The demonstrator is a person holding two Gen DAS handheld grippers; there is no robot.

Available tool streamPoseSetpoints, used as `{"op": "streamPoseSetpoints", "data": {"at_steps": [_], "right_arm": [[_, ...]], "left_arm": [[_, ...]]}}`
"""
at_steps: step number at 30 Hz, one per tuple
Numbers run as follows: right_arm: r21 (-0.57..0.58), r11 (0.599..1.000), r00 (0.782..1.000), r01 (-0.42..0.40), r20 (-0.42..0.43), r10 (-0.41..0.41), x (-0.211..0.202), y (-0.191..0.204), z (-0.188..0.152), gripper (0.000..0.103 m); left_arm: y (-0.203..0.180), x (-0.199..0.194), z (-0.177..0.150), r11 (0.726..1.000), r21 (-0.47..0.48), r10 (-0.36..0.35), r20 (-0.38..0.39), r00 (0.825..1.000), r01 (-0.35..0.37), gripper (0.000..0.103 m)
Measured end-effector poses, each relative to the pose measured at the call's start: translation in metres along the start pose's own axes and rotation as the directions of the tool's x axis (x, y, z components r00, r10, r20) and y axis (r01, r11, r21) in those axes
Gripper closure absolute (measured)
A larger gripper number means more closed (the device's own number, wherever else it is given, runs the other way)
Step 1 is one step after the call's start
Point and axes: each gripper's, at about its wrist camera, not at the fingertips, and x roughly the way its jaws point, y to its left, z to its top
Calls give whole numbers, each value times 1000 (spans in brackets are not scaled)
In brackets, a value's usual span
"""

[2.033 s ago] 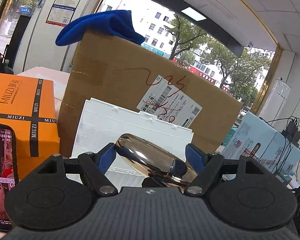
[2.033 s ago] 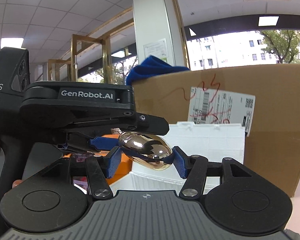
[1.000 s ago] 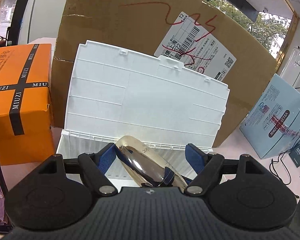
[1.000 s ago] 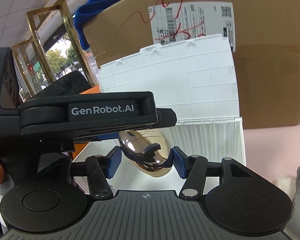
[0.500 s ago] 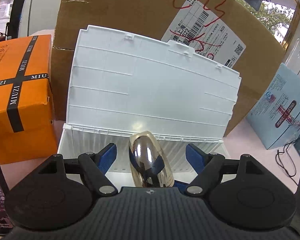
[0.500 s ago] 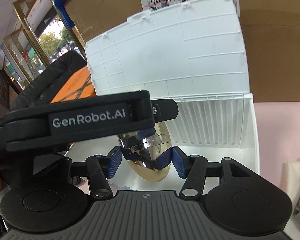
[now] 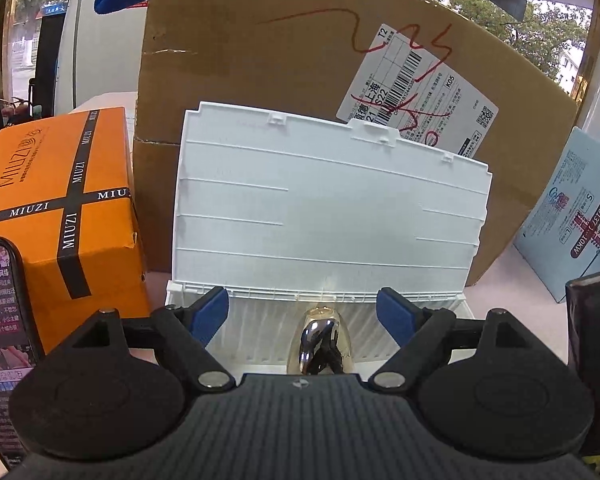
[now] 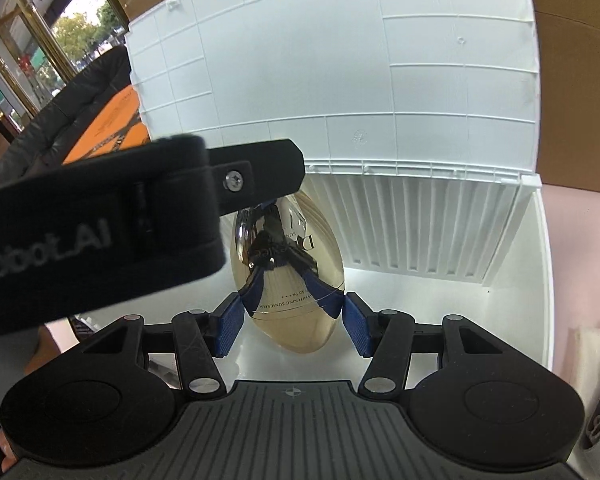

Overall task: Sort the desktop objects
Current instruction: 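Lower the chrome object with both grippers into the white box, then open both grippers and release the chrome object inside the box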

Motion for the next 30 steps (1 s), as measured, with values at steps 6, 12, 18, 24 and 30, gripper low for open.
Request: {"op": "streamPoseSetpoints", "data": {"at_steps": [6,12,18,24,30], "right_arm": [[-2,1000,998,10,-63,-10,-2,1,9,51],[-6,1000,997,8,-80,-9,-11,-1,8,51],[-10,1000,997,-4,-73,3,-23,-3,2,50],[-27,999,1000,17,8,-17,-38,-5,1,32],[-60,997,992,57,117,-49,-60,-8,-10,16]], "left_arm": [[0,-1,-2,1000,7,-19,2,1000,19,24],[0,3,-3,1000,-2,-31,5,1000,31,23],[4,4,-4,1000,-16,-26,8,1000,26,22],[9,2,-5,999,-43,-29,16,999,29,20],[12,2,-4,996,-72,-51,38,998,54,13]]}}
